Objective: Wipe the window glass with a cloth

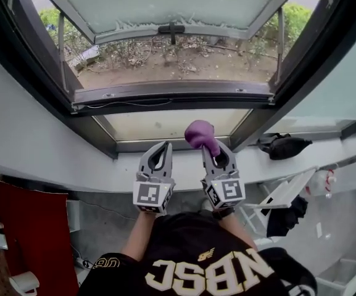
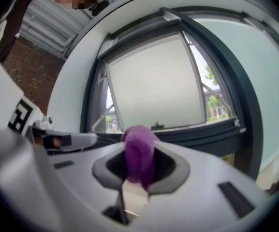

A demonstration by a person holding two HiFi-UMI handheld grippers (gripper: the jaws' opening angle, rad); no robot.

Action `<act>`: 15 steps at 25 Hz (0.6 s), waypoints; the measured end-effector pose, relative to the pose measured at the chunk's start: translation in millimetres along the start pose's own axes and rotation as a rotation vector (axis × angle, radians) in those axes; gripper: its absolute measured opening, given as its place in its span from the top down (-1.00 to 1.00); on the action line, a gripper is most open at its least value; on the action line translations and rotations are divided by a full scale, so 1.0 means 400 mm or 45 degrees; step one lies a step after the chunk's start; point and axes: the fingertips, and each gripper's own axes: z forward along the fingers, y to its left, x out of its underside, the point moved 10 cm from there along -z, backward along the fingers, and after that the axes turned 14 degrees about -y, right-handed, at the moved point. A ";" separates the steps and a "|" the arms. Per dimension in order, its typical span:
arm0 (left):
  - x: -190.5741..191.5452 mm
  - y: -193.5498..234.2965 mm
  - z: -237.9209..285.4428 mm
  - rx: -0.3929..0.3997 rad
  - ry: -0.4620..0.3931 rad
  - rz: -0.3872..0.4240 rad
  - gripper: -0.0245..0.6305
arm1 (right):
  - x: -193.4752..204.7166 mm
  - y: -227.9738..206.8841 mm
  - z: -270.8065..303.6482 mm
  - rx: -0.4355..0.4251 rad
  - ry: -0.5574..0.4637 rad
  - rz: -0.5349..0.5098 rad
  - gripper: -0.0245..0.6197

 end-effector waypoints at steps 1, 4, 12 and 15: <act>0.003 0.005 0.000 -0.002 -0.002 -0.003 0.89 | 0.000 0.006 0.002 -0.008 0.002 -0.003 0.67; 0.014 0.006 0.000 0.007 -0.005 -0.024 0.89 | -0.002 0.016 -0.003 -0.017 0.008 -0.006 0.67; 0.019 0.017 -0.005 0.056 0.009 -0.047 0.89 | 0.024 0.031 -0.015 0.013 0.059 0.002 0.67; 0.017 0.043 -0.012 0.045 0.003 -0.054 0.89 | 0.022 0.039 0.010 0.000 0.046 -0.011 0.67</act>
